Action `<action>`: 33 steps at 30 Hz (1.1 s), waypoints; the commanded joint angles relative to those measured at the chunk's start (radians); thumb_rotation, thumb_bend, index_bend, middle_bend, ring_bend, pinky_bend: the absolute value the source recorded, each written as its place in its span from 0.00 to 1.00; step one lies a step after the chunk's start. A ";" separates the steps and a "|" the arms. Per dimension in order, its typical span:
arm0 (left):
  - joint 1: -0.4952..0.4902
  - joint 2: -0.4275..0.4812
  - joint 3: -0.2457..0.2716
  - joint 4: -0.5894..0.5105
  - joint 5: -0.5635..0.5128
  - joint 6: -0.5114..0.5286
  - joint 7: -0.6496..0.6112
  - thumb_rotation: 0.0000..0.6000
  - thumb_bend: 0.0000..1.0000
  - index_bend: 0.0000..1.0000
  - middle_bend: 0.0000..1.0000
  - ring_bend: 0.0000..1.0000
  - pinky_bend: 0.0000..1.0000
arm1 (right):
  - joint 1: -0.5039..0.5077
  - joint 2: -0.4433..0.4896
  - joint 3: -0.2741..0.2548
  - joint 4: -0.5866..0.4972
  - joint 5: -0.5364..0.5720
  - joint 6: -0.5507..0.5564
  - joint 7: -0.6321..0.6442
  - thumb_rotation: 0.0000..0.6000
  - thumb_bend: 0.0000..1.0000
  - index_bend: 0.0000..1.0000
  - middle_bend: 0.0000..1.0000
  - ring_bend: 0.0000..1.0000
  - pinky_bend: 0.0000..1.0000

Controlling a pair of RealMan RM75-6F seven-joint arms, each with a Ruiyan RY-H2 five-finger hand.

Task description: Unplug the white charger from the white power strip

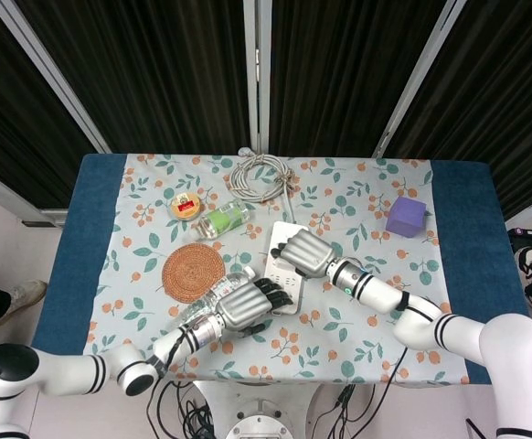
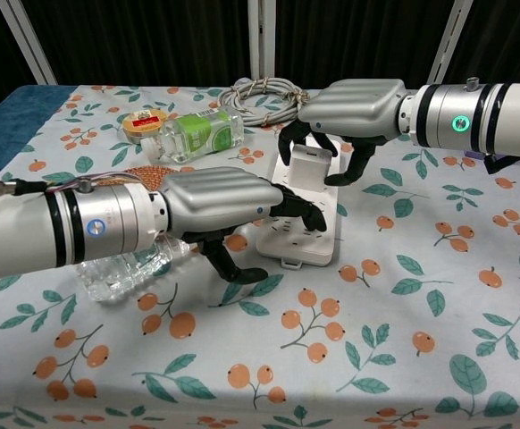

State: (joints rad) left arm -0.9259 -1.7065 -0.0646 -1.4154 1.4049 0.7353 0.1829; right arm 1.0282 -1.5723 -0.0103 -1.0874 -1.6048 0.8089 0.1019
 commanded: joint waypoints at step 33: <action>-0.023 0.006 -0.008 0.000 -0.033 -0.014 -0.027 1.00 0.35 0.14 0.20 0.12 0.17 | -0.053 -0.013 -0.008 0.067 -0.054 0.127 0.102 1.00 0.46 0.94 0.65 0.57 0.77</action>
State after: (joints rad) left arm -0.9486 -1.7005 -0.0724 -1.4146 1.3713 0.7206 0.1554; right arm 0.9747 -1.5840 -0.0226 -1.0194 -1.6615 0.9380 0.2009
